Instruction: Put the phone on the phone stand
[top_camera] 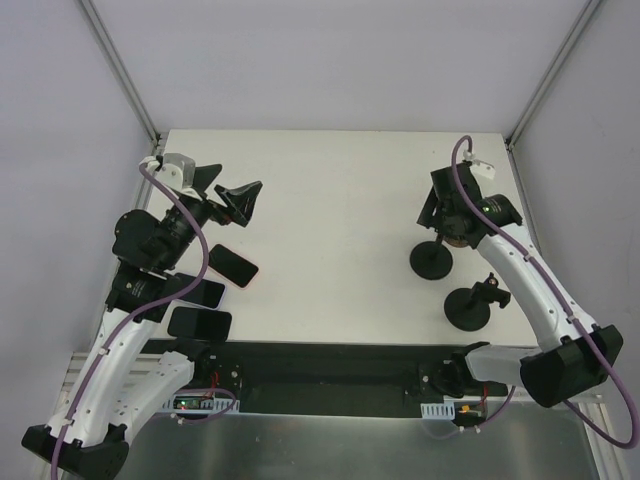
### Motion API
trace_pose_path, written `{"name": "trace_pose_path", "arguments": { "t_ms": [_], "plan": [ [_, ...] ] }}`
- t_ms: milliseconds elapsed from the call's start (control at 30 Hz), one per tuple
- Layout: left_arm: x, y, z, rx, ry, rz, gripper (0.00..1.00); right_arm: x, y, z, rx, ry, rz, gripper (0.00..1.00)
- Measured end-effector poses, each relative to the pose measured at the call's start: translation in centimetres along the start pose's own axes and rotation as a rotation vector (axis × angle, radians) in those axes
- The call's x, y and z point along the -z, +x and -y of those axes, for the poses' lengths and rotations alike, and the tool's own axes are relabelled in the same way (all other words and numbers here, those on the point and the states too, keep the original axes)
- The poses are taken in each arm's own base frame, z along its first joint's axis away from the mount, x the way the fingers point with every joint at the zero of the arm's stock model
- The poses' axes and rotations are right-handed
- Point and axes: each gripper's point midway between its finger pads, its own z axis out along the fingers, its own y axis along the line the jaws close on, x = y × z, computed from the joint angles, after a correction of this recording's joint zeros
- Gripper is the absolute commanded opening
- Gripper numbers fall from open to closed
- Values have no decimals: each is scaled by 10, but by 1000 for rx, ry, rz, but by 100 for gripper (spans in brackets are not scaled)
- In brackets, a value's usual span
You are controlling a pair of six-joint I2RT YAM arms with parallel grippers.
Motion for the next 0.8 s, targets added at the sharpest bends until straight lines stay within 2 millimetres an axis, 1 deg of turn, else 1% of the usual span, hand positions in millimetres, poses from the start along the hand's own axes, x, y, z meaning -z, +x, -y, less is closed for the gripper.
{"name": "trace_pose_path", "arguments": {
  "t_ms": [100, 167, 267, 333, 400, 600, 700, 733, 800],
  "plan": [
    [-1, 2, -1, 1, -1, -7, 99, 2, 2, -33, 68, -152, -23, 39],
    [-1, 3, -1, 2, -2, -10, 99, 6, 0, -54, 100, -259, -18, 39],
    [-2, 4, -1, 2, -2, -14, 99, 13, -11, -86, 127, -404, 27, 39],
    [-2, 5, -1, 3, -2, -16, 99, 13, -20, -103, 137, -453, 52, 39],
    [-3, 6, -2, 4, -3, -21, 99, 6, -30, -119, 148, -466, 63, 39],
    [-7, 14, -4, 9, -8, -46, 99, -27, -57, -173, 185, -461, 68, 41],
    [-8, 16, -4, 10, -9, -54, 99, -39, -63, -196, 216, -456, 78, 43],
    [-8, 16, -4, 11, -9, -55, 99, -41, -63, -201, 223, -456, 80, 44],
    [-9, 17, -5, 11, -9, -56, 99, -44, -61, -208, 241, -454, 79, 49]
  ]
}}
